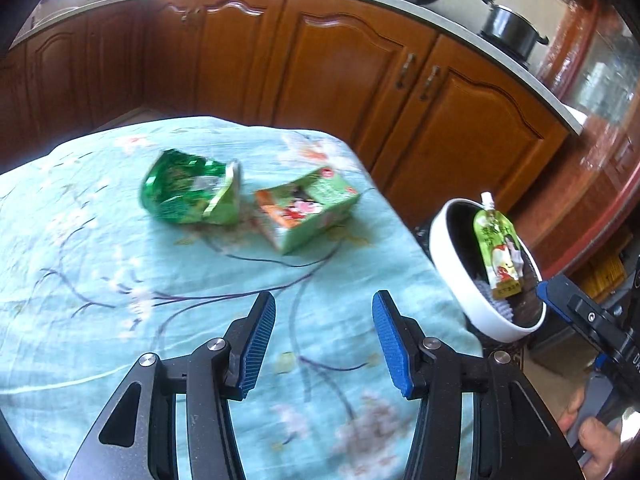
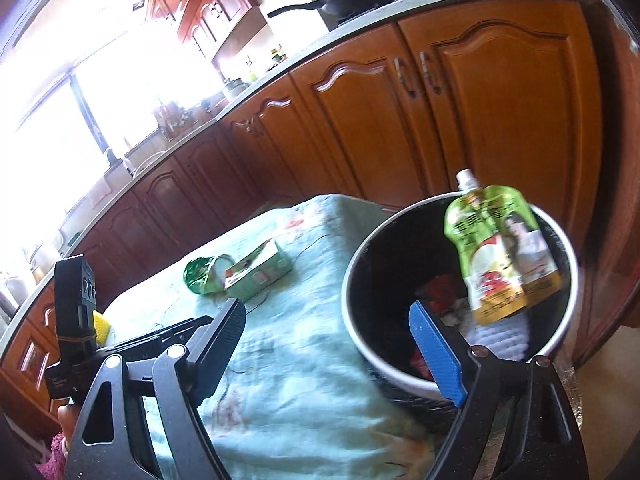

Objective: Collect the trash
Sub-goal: 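Move both open tools back toward the crushed green can and green carton, then grasp the crushed green can with the left tool while the right tool grasps the green carton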

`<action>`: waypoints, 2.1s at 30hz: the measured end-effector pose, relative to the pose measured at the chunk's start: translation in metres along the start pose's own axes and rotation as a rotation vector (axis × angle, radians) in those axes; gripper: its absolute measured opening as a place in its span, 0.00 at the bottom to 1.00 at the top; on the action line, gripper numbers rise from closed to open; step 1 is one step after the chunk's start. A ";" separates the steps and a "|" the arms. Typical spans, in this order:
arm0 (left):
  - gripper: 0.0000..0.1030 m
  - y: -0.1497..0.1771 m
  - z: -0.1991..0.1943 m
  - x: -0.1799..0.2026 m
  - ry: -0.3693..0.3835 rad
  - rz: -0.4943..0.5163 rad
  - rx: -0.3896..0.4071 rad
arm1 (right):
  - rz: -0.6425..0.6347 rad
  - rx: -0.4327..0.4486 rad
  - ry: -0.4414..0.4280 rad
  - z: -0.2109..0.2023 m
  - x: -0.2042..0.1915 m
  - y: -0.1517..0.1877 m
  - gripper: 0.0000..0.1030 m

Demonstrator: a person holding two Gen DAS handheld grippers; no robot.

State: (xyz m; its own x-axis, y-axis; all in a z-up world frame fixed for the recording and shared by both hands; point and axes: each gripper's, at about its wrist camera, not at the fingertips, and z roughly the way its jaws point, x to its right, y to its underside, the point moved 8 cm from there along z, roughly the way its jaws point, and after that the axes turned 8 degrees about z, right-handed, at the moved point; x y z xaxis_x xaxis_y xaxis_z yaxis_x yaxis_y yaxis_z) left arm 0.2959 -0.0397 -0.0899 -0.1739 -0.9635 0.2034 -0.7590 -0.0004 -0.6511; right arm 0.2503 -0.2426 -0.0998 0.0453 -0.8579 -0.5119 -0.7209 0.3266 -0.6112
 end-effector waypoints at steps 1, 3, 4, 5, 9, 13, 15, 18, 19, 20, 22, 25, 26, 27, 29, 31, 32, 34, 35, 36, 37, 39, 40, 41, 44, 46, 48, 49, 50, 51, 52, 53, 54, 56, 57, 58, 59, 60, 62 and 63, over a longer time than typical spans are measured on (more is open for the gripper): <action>0.49 0.002 -0.005 -0.007 -0.007 -0.011 0.004 | -0.006 -0.006 -0.005 0.003 -0.005 0.002 0.83; 0.49 0.004 -0.012 -0.018 -0.018 -0.029 0.010 | -0.020 -0.018 -0.014 0.009 -0.015 0.006 0.83; 0.49 0.005 -0.015 -0.022 -0.022 -0.038 0.012 | -0.024 -0.023 -0.018 0.012 -0.019 0.009 0.83; 0.49 0.006 -0.019 -0.028 -0.027 -0.045 0.014 | -0.028 -0.030 -0.022 0.016 -0.023 0.011 0.83; 0.49 0.008 -0.027 -0.042 -0.044 -0.069 0.021 | -0.039 -0.052 -0.037 0.028 -0.039 0.017 0.83; 0.49 0.009 -0.033 -0.054 -0.056 -0.086 0.027 | -0.049 -0.069 -0.048 0.038 -0.050 0.019 0.83; 0.49 0.008 -0.034 -0.059 -0.059 -0.094 0.029 | -0.053 -0.076 -0.051 0.043 -0.054 0.020 0.83; 0.49 0.007 -0.035 -0.065 -0.066 -0.101 0.033 | -0.052 -0.088 -0.056 0.050 -0.058 0.021 0.83; 0.49 0.006 -0.035 -0.067 -0.068 -0.103 0.032 | -0.051 -0.092 -0.058 0.052 -0.058 0.020 0.83; 0.49 0.005 -0.034 -0.069 -0.069 -0.104 0.033 | -0.050 -0.095 -0.059 0.055 -0.058 0.020 0.83; 0.49 0.003 -0.033 -0.072 -0.074 -0.106 0.033 | -0.050 -0.103 -0.060 0.060 -0.059 0.021 0.83; 0.49 -0.002 -0.031 -0.075 -0.081 -0.106 0.035 | -0.045 -0.111 -0.060 0.066 -0.059 0.020 0.83; 0.49 -0.003 -0.031 -0.076 -0.082 -0.106 0.036 | -0.043 -0.112 -0.060 0.068 -0.059 0.019 0.83; 0.49 -0.005 -0.031 -0.077 -0.084 -0.106 0.038 | -0.041 -0.115 -0.060 0.070 -0.059 0.019 0.83; 0.49 -0.007 -0.030 -0.078 -0.088 -0.104 0.041 | -0.040 -0.119 -0.059 0.073 -0.059 0.017 0.83; 0.49 -0.009 -0.028 -0.079 -0.090 -0.103 0.043 | -0.041 -0.123 -0.059 0.076 -0.059 0.017 0.83; 0.49 -0.010 -0.028 -0.080 -0.091 -0.103 0.043 | -0.040 -0.125 -0.060 0.077 -0.059 0.016 0.83; 0.49 -0.012 -0.025 -0.081 -0.092 -0.103 0.041 | -0.040 -0.129 -0.060 0.080 -0.059 0.015 0.83; 0.49 -0.012 -0.024 -0.082 -0.092 -0.104 0.040 | -0.039 -0.132 -0.061 0.081 -0.059 0.015 0.83; 0.49 -0.013 -0.023 -0.083 -0.092 -0.104 0.039 | -0.037 -0.135 -0.062 0.083 -0.060 0.014 0.83; 0.49 -0.013 -0.022 -0.084 -0.092 -0.104 0.038 | -0.036 -0.137 -0.063 0.084 -0.060 0.014 0.83; 0.49 -0.014 -0.019 -0.085 -0.094 -0.103 0.034 | -0.035 -0.141 -0.064 0.088 -0.061 0.013 0.83; 0.49 -0.015 -0.018 -0.085 -0.095 -0.103 0.033 | -0.034 -0.144 -0.064 0.091 -0.061 0.012 0.83; 0.49 -0.016 -0.017 -0.086 -0.096 -0.103 0.032 | -0.032 -0.147 -0.065 0.093 -0.061 0.012 0.83; 0.49 -0.021 -0.012 -0.089 -0.098 -0.101 0.030 | -0.022 -0.154 -0.069 0.101 -0.062 0.009 0.83; 0.49 -0.026 -0.009 -0.091 -0.101 -0.097 0.033 | -0.018 -0.155 -0.072 0.107 -0.063 0.004 0.83; 0.49 -0.033 -0.007 -0.094 -0.108 -0.093 0.041 | -0.013 -0.155 -0.071 0.113 -0.064 -0.001 0.83; 0.49 -0.037 -0.006 -0.095 -0.111 -0.091 0.045 | -0.009 -0.154 -0.071 0.118 -0.064 -0.005 0.83; 0.49 -0.042 -0.004 -0.097 -0.115 -0.088 0.047 | -0.005 -0.154 -0.071 0.122 -0.064 -0.008 0.83; 0.49 -0.046 -0.001 -0.099 -0.116 -0.085 0.047 | -0.002 -0.158 -0.069 0.127 -0.064 -0.012 0.83; 0.49 -0.050 0.002 -0.100 -0.117 -0.084 0.044 | 0.003 -0.163 -0.067 0.132 -0.063 -0.015 0.83; 0.49 -0.055 0.006 -0.102 -0.117 -0.085 0.043 | 0.006 -0.167 -0.068 0.138 -0.062 -0.018 0.83; 0.49 -0.059 0.010 -0.104 -0.115 -0.084 0.043 | 0.007 -0.171 -0.065 0.144 -0.062 -0.021 0.83; 0.48 -0.066 0.019 -0.108 -0.120 -0.081 0.036 | 0.009 -0.190 -0.057 0.157 -0.061 -0.024 0.83; 0.48 -0.070 0.025 -0.109 -0.119 -0.080 0.031 | 0.009 -0.202 -0.054 0.163 -0.061 -0.024 0.83; 0.48 -0.073 0.030 -0.110 -0.118 -0.077 0.027 | 0.007 -0.214 -0.051 0.168 -0.060 -0.023 0.82; 0.48 -0.075 0.035 -0.111 -0.121 -0.072 0.024 | 0.002 -0.225 -0.045 0.173 -0.060 -0.022 0.80; 0.48 -0.078 0.039 -0.112 -0.123 -0.065 0.018 | -0.006 -0.239 -0.039 0.179 -0.060 -0.021 0.78; 0.46 -0.080 0.049 -0.113 -0.126 -0.056 0.001 | -0.014 -0.261 -0.030 0.186 -0.059 -0.017 0.62; 0.42 -0.081 0.054 -0.113 -0.126 -0.053 -0.005 | -0.018 -0.275 -0.028 0.188 -0.059 -0.013 0.54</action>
State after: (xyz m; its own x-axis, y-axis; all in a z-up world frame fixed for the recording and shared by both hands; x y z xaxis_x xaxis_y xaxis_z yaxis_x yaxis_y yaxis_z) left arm 0.4107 0.0549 -0.0994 -0.0536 -0.9882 0.1436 -0.7682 -0.0511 -0.6382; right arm 0.3872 -0.1222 -0.1751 0.0760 -0.8502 -0.5210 -0.8801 0.1884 -0.4358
